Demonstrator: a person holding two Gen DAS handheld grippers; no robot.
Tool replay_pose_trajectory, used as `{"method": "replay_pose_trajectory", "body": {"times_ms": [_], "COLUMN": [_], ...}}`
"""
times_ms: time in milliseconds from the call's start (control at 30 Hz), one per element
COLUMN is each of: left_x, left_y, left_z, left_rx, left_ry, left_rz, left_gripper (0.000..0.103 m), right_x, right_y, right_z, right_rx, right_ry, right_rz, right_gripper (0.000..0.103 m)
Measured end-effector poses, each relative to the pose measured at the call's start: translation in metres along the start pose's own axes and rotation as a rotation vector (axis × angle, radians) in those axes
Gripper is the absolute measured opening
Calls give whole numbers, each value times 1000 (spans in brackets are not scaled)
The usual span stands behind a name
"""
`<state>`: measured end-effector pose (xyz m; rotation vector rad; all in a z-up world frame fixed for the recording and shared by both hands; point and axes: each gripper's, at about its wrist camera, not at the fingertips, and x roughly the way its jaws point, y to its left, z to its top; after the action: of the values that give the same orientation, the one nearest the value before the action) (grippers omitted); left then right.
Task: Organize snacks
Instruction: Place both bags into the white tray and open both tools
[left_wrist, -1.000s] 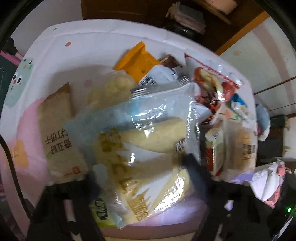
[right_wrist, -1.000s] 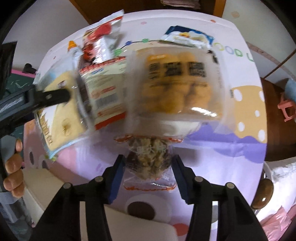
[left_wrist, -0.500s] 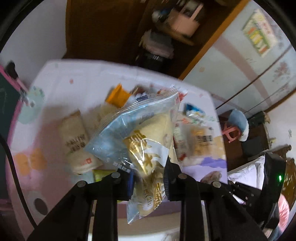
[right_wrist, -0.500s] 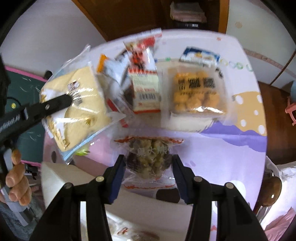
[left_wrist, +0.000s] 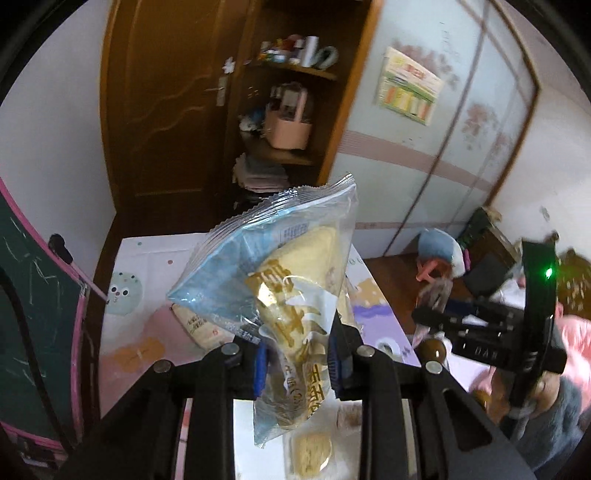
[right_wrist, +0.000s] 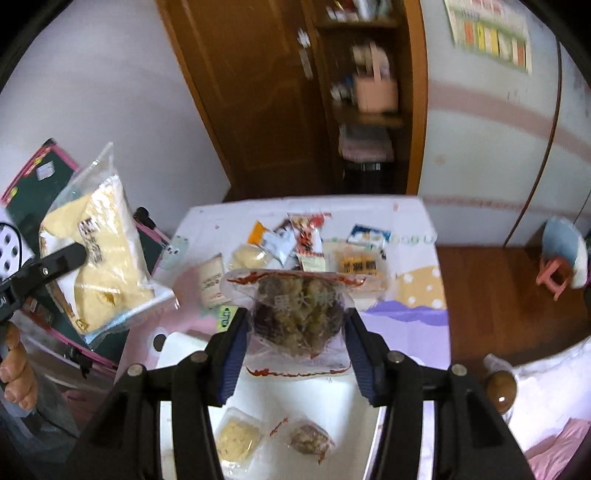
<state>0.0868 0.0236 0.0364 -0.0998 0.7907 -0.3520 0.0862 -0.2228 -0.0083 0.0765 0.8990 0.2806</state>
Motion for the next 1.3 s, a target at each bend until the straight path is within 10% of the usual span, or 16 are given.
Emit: {"method": "replay_pose_trajectory", "body": {"times_ms": [233,567,800,967,1300], "left_x": [-14,51,57,57,58], "left_y": [-23,-21,-23,-30,-38], "left_z": [-73,-154,-159,-157,-158], "left_rx": [71,-17,-14,11,38], "left_ry": [52,293,311,301,307], "left_rz": [12,-24,14,64,75], "left_gripper": [25,25,29,65,74], "right_x": [-29,20,22,29,45], "right_y": [34,26,20,22,31], "right_z": [-64,-123,-131,-137,-148], "right_rx": [-40,8,47,40,19], "right_ry": [-36,183,193,207,267], "right_rz": [-68,-132,-150,-157,-160], "right_gripper": [53,55,58,58,58]}}
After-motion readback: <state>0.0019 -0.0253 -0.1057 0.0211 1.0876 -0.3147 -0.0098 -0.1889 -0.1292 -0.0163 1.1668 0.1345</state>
